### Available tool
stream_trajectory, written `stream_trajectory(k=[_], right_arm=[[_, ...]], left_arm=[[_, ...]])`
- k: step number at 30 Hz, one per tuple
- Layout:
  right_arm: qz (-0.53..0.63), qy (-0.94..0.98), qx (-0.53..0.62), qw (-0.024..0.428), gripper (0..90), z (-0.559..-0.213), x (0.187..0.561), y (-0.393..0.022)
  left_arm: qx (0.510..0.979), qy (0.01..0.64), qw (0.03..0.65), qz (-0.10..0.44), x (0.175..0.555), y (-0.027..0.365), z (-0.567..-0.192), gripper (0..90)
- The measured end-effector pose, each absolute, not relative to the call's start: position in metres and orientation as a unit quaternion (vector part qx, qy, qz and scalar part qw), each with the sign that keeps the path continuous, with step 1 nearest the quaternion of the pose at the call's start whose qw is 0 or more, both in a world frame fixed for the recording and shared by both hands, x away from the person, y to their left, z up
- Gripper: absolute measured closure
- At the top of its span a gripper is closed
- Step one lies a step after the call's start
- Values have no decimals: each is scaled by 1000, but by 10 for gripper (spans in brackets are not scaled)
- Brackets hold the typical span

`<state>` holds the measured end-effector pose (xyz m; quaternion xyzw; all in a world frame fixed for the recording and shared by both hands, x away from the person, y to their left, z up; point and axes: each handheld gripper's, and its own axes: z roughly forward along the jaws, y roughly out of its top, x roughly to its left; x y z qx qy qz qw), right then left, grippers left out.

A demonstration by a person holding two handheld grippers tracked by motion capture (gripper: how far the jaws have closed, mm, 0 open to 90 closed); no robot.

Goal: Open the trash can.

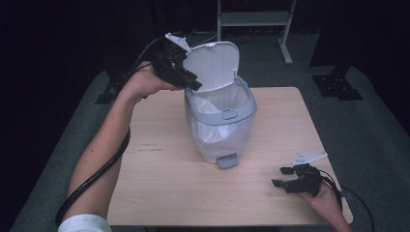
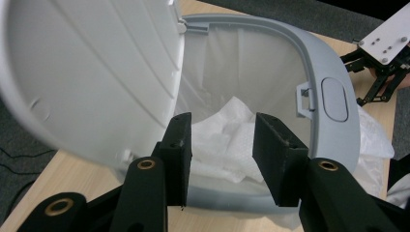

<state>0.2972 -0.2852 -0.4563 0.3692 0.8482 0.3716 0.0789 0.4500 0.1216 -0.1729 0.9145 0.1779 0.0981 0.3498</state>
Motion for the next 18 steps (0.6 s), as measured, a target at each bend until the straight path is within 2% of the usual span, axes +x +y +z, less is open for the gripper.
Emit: stream_trajectory(k=[18], right_arm=[[367, 850, 371, 78, 347, -458, 299, -284]], left_arm=[[904, 202, 358, 115, 453, 163, -177, 500]])
